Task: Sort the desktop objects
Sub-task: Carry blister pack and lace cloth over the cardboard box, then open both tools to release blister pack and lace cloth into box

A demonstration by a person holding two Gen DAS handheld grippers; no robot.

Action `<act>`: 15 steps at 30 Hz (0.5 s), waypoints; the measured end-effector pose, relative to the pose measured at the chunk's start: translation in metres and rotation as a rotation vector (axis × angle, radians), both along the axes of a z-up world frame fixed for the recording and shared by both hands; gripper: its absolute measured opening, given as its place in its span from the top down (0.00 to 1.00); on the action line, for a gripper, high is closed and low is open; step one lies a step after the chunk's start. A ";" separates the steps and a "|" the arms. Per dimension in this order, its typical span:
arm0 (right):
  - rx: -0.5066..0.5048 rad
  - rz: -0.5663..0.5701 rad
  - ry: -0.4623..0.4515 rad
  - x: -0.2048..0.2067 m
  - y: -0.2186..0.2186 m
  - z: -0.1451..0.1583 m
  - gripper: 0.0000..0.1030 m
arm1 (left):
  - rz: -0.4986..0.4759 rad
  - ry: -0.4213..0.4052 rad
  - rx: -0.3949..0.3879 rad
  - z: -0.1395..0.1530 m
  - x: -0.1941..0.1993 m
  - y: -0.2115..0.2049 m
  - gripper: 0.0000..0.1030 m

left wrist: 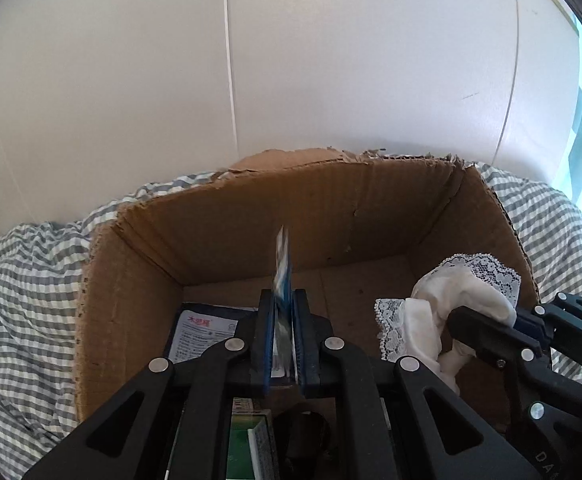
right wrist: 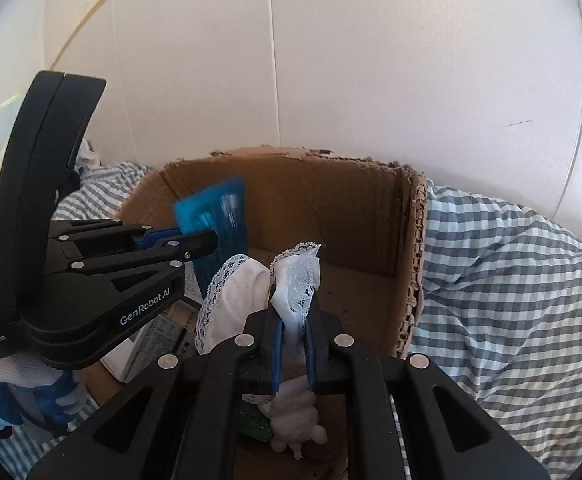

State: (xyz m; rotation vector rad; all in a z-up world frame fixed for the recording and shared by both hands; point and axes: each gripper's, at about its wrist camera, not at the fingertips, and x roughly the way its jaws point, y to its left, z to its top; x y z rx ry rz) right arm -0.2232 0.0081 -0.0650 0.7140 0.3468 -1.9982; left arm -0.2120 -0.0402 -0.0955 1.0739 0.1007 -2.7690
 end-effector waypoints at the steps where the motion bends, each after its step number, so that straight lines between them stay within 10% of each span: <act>1: -0.004 0.005 -0.001 0.001 0.000 0.001 0.91 | 0.003 -0.001 -0.011 0.001 0.001 0.001 0.83; 5: -0.007 0.021 -0.014 0.000 0.002 0.000 0.83 | 0.040 0.024 -0.027 0.013 0.011 0.001 0.19; 9: -0.029 -0.005 0.022 0.005 0.008 0.009 0.32 | 0.068 0.065 -0.087 0.033 0.023 0.007 0.14; 15: -0.093 -0.043 0.069 0.014 0.034 0.034 0.10 | 0.105 0.137 -0.119 0.068 0.046 0.001 0.04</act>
